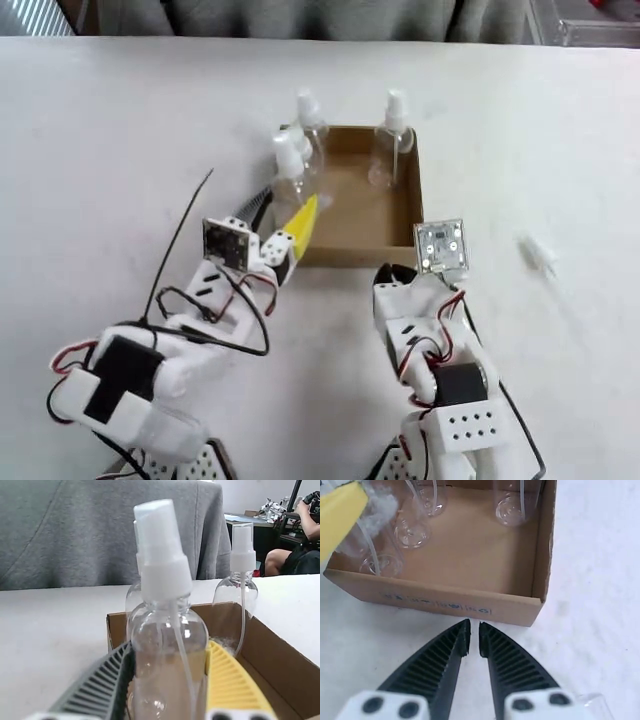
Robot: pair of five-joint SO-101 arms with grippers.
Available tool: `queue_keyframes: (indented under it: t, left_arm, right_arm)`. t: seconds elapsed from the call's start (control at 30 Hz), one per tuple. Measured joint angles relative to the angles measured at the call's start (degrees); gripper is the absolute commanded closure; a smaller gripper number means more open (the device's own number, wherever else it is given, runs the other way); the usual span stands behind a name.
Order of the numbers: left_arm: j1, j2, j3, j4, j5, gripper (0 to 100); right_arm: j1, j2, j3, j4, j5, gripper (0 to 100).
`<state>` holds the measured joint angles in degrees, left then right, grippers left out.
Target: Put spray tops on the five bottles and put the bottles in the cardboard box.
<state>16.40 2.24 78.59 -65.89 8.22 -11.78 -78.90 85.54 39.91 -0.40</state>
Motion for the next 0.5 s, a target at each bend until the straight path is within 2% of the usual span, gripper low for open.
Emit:
queue_keyframes:
  t: [0.23,0.4,0.5]
  left_arm:
    - [0.0,1.7,-1.0,-0.2,0.0,96]
    - [0.0,1.8,-1.0,-0.2,0.0,79]
    - [-0.2,1.8,-1.0,0.2,-0.1,76]
  right_arm:
    - [0.0,0.0,0.0,0.0,0.0,98.1]
    - [0.0,0.0,0.0,0.0,0.0,98.1]
    - [0.0,0.0,0.0,0.0,0.0,98.1]
